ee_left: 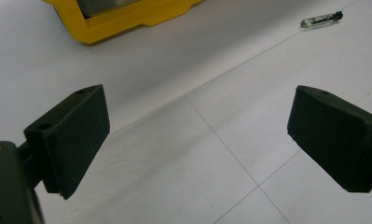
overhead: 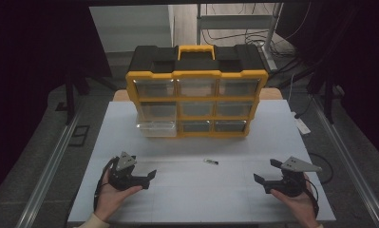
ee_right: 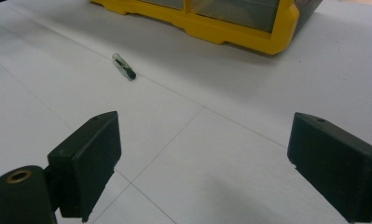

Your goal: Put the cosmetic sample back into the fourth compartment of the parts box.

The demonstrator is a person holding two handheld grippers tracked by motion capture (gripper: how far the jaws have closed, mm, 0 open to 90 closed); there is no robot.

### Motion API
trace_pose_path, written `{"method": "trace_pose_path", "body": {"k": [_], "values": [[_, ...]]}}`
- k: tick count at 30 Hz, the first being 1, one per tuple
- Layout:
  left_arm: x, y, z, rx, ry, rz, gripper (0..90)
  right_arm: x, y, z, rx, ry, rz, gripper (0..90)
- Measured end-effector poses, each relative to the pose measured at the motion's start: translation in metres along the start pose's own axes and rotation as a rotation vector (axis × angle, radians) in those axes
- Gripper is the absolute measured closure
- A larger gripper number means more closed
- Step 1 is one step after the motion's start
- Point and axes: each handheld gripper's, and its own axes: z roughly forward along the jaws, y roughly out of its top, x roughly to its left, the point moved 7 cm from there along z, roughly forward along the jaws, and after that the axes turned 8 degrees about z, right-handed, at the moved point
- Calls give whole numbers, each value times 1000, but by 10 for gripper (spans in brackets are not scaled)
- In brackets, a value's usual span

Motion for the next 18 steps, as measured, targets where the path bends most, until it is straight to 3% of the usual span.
{"method": "trace_pose_path", "body": {"k": [18], "values": [[1,-5,2,10,-21,-12,76,5,-6,4,41,1,-25,119]]}}
